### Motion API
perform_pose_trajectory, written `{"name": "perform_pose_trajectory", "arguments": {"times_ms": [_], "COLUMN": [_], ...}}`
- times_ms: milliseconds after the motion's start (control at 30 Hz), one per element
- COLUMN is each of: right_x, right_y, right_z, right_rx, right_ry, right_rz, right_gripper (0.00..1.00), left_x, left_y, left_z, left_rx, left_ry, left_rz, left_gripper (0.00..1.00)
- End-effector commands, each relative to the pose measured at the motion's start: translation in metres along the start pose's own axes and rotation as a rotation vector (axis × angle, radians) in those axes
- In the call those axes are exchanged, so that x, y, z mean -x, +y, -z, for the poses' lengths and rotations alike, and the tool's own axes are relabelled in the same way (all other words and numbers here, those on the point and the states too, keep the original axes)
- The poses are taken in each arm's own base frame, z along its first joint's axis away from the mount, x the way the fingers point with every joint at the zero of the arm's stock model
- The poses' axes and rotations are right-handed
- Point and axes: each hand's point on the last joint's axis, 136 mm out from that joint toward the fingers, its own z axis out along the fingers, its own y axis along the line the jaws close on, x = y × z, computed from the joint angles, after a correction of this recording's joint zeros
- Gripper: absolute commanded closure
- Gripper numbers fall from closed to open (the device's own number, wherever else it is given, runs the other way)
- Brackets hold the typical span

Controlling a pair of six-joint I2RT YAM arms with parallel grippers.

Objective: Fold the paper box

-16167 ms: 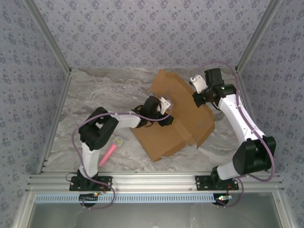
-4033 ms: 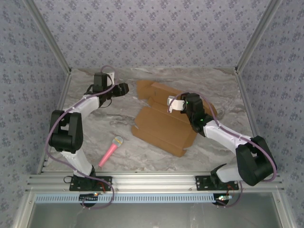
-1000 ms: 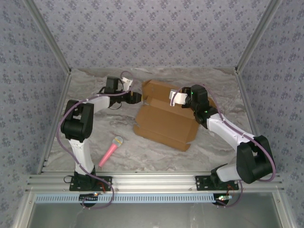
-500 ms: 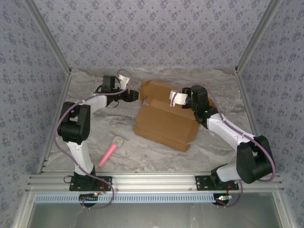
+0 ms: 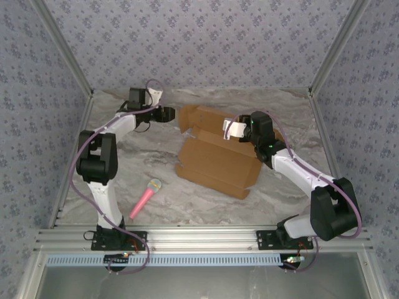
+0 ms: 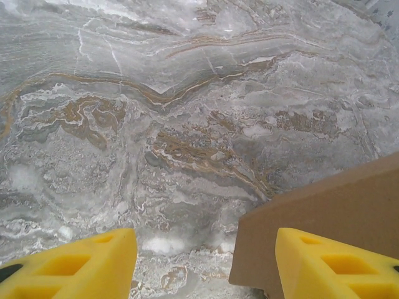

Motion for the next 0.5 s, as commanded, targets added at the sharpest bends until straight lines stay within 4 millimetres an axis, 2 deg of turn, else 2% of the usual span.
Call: {"name": "perform_pose_trajectory", "arguments": {"times_ms": [0, 233, 467], "right_x": [-0.006, -0.010, -0.010], "right_y": [0.000, 0.005, 0.007], "right_z": [-0.001, -0.008, -0.010], "right_rx": [0.006, -0.023, -0.100], "right_ry": [0.033, 0.065, 0.058], "right_rz": [0.040, 0.111, 0.166], "right_gripper": [1.00, 1.00, 1.00], "left_x": [-0.017, -0.028, -0.031], "left_y": [-0.012, -0.034, -0.050], "left_z": [-0.011, -0.023, -0.027], "left_rx": [-0.059, -0.153, -0.252], "left_ry": [0.092, 0.157, 0.190], "left_rz": [-0.005, -0.065, -0.116], "left_gripper": [0.40, 0.39, 0.39]}}
